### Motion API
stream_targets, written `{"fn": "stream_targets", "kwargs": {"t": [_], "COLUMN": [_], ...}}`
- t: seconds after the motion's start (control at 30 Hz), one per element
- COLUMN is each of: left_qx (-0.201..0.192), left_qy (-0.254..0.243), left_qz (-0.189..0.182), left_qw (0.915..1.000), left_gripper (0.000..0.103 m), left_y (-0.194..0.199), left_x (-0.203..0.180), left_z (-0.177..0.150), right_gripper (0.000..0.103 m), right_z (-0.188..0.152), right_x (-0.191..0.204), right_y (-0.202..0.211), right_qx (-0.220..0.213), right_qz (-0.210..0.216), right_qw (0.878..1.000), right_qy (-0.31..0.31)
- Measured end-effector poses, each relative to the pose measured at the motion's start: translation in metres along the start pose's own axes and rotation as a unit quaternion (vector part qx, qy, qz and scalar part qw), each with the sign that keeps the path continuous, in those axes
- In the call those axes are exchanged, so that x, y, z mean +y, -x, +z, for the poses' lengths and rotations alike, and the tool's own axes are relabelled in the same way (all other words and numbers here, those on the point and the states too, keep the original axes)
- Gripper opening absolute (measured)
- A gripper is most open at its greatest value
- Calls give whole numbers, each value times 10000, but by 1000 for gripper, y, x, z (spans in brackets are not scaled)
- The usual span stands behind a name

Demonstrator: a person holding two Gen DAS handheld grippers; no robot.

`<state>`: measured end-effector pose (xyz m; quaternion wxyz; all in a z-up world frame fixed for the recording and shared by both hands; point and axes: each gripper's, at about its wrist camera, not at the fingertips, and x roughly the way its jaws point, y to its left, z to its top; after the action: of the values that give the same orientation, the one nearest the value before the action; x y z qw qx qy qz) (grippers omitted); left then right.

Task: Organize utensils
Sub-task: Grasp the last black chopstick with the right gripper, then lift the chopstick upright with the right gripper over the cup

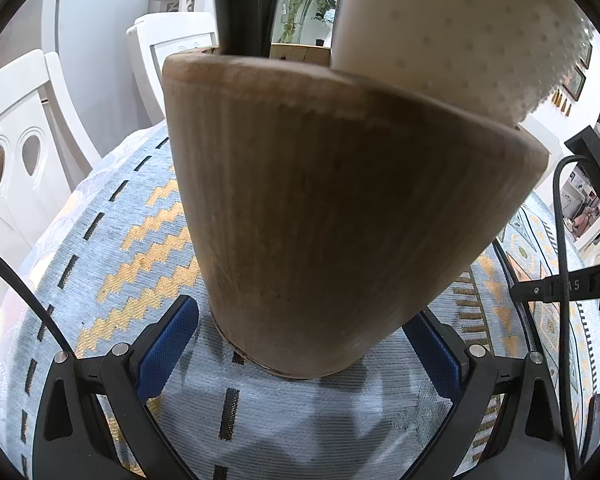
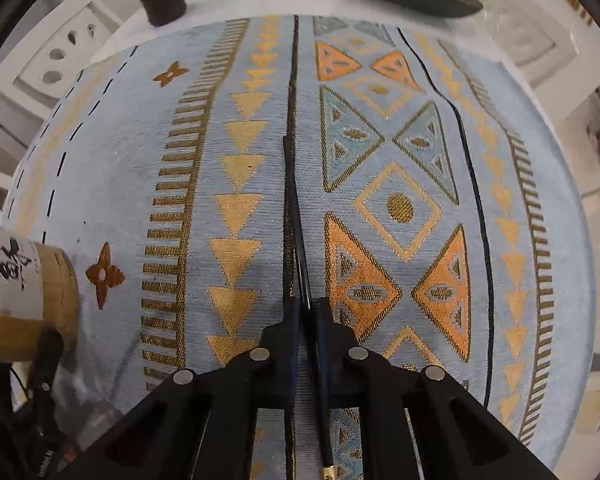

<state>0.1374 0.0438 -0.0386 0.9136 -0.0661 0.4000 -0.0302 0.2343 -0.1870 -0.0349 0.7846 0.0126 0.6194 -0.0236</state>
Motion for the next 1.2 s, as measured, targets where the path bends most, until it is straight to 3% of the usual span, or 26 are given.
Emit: {"fn": "stream_targets", "kwargs": {"t": [0.2,0.27,0.37,0.53,0.87,1.0,1.2], "left_qx": [4,7,9,9,14,14,14], "left_qy": [-7,-7,-11,1,-16,-18,-15], "left_qz": [1,-6,-15,-23,-4,-8,-6], "left_qw": [10000,10000,10000,10000,10000,10000,10000], "left_gripper": [101,101,101,101,101,101,101], "left_y": [-1,-2,-1,-2,-2,-2,-2], "left_x": [0,0,-1,-1,-4,-4,-4], "left_z": [0,0,0,-1,0,0,0], "right_gripper": [5,5,5,5,5,5,5], "right_z": [-13,-14,-16,-24,-54,-54,-47], "right_x": [5,0,-21,-32,-45,-46,-53], "right_y": [2,3,17,49,89,105,134], "right_qx": [-524,-497,-523,-781,-1043,-1219,-1544], "right_qz": [-155,88,913,1277,1264,1133,1266], "right_qw": [9980,9986,9935,9870,9843,9846,9781], "right_qy": [322,131,-445,-589,-649,-532,-594]}}
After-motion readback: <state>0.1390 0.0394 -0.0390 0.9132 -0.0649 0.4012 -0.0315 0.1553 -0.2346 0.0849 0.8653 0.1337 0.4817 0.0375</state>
